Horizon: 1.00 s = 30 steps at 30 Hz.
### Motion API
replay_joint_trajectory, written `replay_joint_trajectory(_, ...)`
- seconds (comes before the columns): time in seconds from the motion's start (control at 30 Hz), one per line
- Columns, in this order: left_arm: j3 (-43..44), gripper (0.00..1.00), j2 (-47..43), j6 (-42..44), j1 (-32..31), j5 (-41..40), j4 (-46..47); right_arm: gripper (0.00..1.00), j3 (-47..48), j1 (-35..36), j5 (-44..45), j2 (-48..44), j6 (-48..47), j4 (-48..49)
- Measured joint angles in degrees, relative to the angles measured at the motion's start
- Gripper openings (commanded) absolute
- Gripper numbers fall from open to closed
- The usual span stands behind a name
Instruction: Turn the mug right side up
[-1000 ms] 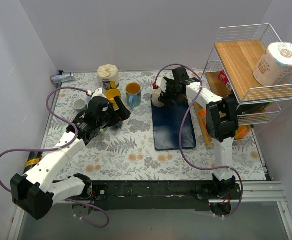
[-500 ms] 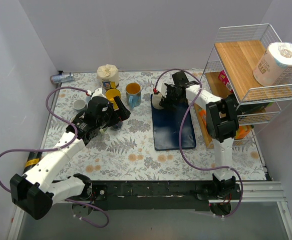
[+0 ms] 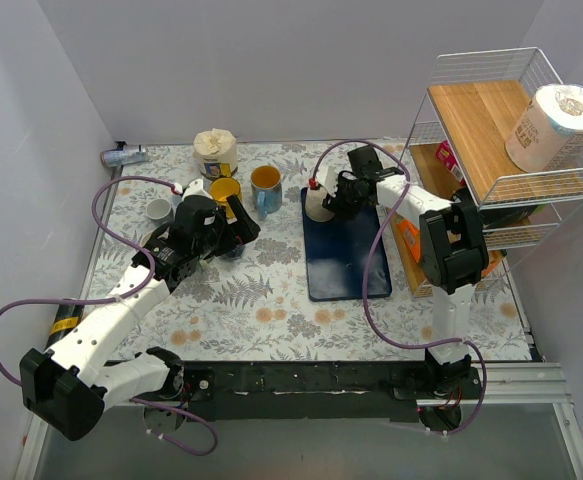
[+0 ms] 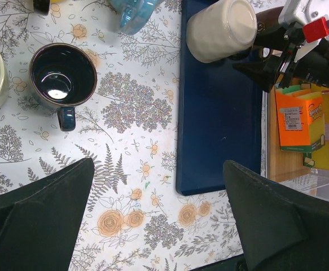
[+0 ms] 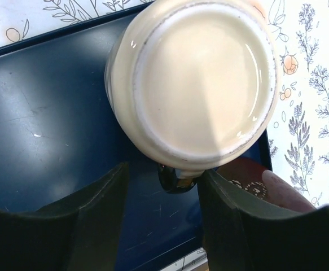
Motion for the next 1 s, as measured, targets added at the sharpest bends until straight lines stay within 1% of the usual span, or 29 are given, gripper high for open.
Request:
replay_joint_trajectory(0.13, 0.0, 0.98, 0.0, 0.0, 0.0, 0.0, 0.0, 0.57, -0.3, 0.4, 0.9, 0.0, 0.2, 1.2)
replay_joint_trajectory(0.23, -0.1, 0.98, 0.0, 0.0, 0.0, 0.0, 0.0, 0.54, -1.1, 0.7, 1.8, 0.0, 0.4, 2.4)
replay_joint_trajectory(0.27, -0.1, 0.98, 0.0, 0.0, 0.0, 0.0, 0.0, 0.52, -1.4, 0.7, 2.2, 0.0, 0.5, 3.0)
replay_joint_trajectory(0.33, -0.1, 0.98, 0.0, 0.0, 0.0, 0.0, 0.0, 0.44, -1.9, 0.9, 2.9, 0.0, 0.7, 4.2)
replay_joint_trajectory(0.37, -0.1, 0.98, 0.0, 0.0, 0.0, 0.0, 0.0, 0.31, -1.9, 1.0, 3.3, 0.0, 0.8, 4.6)
replay_joint_trajectory(0.47, -0.1, 0.98, 0.0, 0.0, 0.0, 0.0, 0.0, 0.02, -1.9, 1.1, 4.6, 0.0, 1.6, 6.3)
replay_joint_trajectory(0.83, -0.1, 0.98, 0.0, 0.0, 0.0, 0.0, 0.0, 0.01, -2.1, 1.7, 7.3, 0.0, 3.5, 8.6)
replay_joint_trajectory(1.0, -0.1, 0.98, 0.0, 0.1, 0.0, 0.0, 0.5, 0.01, -2.3, 1.7, 7.3, -0.9, 8.9, 6.6)
